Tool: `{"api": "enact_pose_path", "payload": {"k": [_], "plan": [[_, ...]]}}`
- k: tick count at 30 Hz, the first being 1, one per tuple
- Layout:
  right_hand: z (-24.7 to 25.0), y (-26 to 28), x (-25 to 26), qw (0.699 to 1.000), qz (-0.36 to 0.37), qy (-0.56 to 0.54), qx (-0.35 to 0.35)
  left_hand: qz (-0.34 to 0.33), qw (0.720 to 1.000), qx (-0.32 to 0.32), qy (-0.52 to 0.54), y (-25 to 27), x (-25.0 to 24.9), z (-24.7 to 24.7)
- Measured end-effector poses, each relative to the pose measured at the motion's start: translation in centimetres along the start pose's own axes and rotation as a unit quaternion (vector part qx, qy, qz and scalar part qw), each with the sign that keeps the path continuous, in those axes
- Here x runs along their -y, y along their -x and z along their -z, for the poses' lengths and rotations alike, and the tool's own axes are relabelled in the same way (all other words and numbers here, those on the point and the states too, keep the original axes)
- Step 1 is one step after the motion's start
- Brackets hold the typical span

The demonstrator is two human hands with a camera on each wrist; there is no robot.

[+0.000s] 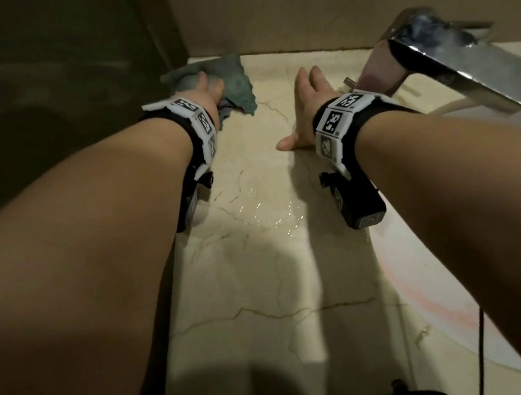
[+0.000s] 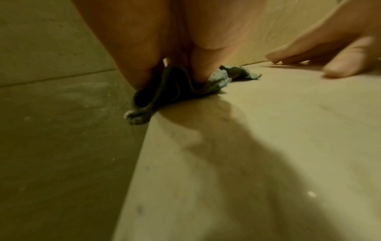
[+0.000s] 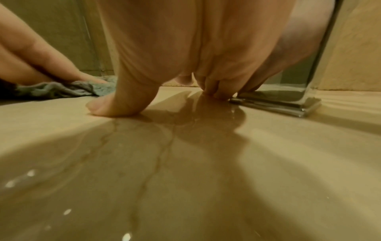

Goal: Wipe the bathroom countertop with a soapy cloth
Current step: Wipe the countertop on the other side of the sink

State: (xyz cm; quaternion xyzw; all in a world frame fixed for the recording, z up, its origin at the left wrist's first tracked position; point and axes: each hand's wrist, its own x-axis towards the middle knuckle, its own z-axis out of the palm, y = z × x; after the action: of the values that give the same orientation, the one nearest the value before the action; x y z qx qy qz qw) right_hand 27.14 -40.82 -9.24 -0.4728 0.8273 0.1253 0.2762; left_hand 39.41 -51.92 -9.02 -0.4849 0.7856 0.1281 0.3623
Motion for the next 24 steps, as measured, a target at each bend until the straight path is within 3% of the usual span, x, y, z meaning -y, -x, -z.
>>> {"api": "enact_pose_path", "payload": {"k": [11,24], "plan": [[-0.5,0.7,-0.3,0.999,0.016,-0.033,-0.031,-0.053,0.998,-0.018,0.026,6.1,-1.4,-5.7],[-0.5,-0.5,-0.6,0.999,0.029,-0.006,-0.025,-0.035,0.999,-0.033,-0.024,1.6,-3.5,-0.3]]}}
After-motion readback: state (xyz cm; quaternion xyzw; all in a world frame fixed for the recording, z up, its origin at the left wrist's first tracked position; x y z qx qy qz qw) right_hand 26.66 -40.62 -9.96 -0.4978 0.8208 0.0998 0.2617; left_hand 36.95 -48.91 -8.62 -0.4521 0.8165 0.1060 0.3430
